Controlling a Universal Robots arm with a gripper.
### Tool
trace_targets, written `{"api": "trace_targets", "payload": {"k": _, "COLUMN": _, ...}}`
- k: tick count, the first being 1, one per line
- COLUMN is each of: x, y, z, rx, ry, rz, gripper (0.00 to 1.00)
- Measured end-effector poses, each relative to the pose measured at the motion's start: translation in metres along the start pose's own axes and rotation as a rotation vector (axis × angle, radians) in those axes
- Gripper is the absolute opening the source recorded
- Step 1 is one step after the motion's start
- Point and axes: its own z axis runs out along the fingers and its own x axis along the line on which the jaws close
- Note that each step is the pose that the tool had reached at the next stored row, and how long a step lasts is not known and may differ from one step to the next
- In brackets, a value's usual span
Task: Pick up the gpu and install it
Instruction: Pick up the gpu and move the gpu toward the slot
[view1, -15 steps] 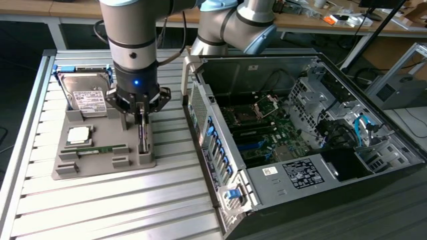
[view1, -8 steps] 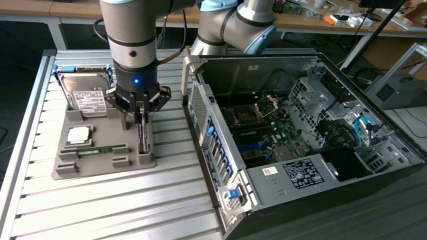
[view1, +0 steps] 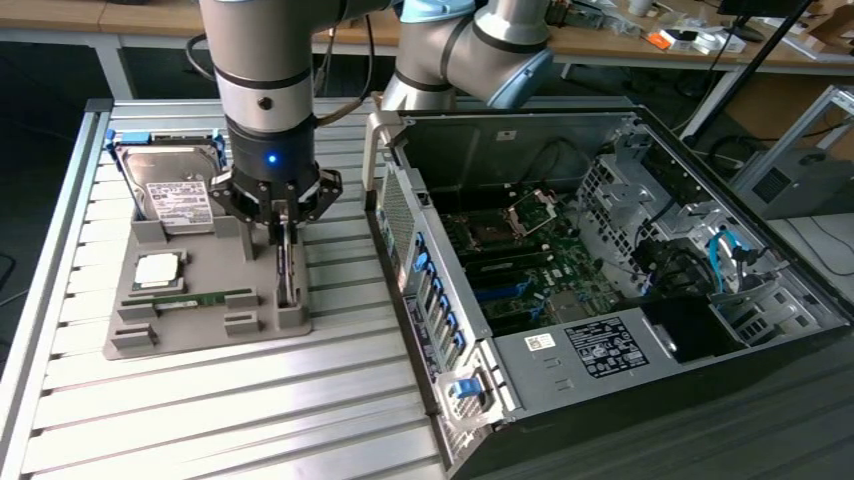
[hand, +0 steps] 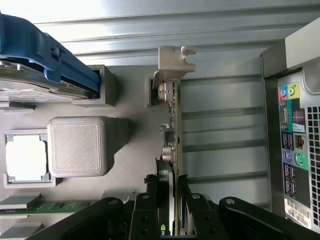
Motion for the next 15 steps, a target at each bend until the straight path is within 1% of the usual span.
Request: {"api": "trace_targets", "payload": {"k": 15, "x": -0.0002, "y": 0.0003, "z": -0.0081, "rx": 0.0000, "ry": 0.0000, "rz": 0.000, "gripper": 0.27}}
